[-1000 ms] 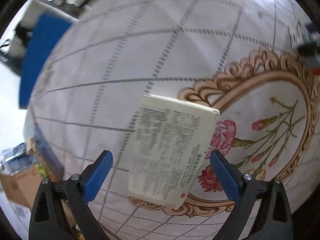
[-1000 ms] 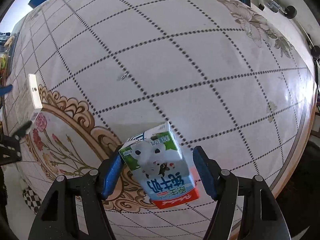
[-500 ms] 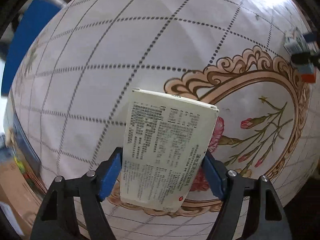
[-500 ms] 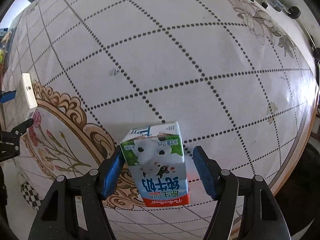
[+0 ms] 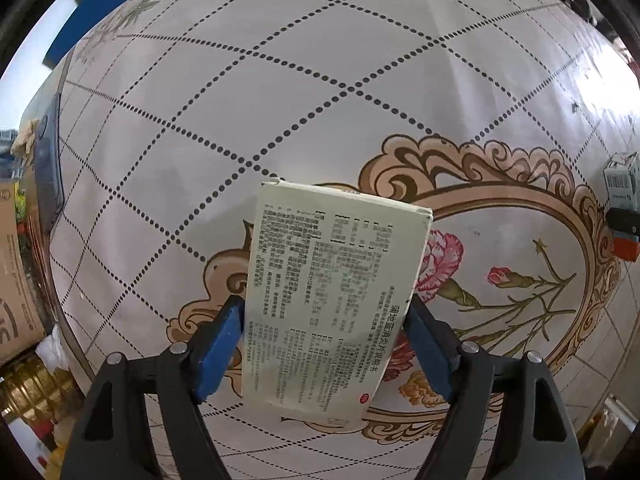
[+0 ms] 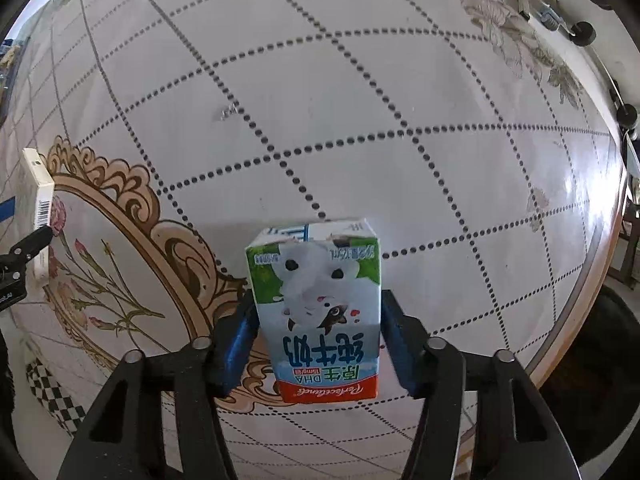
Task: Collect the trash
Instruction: 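Carry the milk carton and white box over the trash bin with both tools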
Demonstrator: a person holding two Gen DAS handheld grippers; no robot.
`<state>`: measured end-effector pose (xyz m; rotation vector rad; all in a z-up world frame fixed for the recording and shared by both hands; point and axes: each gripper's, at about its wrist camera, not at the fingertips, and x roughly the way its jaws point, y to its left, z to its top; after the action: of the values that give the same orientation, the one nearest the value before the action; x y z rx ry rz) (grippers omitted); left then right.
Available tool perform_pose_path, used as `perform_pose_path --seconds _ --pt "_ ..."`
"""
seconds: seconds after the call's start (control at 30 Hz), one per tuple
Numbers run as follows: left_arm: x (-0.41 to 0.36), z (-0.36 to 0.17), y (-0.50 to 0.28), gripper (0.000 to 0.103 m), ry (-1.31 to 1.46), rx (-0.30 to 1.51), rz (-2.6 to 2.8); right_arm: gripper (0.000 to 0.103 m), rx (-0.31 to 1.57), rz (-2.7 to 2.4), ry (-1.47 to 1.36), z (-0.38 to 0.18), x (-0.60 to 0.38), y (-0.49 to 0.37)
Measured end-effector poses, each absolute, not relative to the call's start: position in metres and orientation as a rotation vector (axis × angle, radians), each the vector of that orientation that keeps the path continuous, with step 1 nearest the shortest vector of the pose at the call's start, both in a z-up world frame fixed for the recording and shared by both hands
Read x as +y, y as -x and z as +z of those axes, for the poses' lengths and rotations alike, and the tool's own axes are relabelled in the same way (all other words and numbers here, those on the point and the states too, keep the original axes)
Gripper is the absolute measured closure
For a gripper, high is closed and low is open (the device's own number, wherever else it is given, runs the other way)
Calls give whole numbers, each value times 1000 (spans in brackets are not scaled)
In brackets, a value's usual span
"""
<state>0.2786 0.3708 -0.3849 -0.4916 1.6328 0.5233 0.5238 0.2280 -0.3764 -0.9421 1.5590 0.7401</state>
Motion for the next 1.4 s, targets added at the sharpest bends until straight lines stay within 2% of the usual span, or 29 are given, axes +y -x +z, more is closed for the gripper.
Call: perform_pose_path --seconds 0.37,0.47,0.5,0.6,0.77,1.1,1.27,1.4 --pt "353 -390 -308 24 483 1679 398 36 1568 749 967 -384 239 -520" --pt "346 -389 -308 28 489 1661 392 36 1544 754 960 -386 237 -517" --pt "341 -389 -307 33 476 1655 392 37 1530 759 952 -385 235 -515" --pt "328 -385 -308 33 472 1618 398 52 1510 756 908 -377 224 -511" --pt "307 -369 -295 33 482 1551 462 52 1498 756 841 -366 203 -491" --pt "218 -294 -217 33 496 1310 574 52 1414 806 724 -319 124 -390" --pt "173 -258 -149 33 524 1212 570 52 1363 817 640 -287 48 -309" --pt "120 -252 -95 33 580 1148 538 52 1368 817 585 -277 -23 -241"
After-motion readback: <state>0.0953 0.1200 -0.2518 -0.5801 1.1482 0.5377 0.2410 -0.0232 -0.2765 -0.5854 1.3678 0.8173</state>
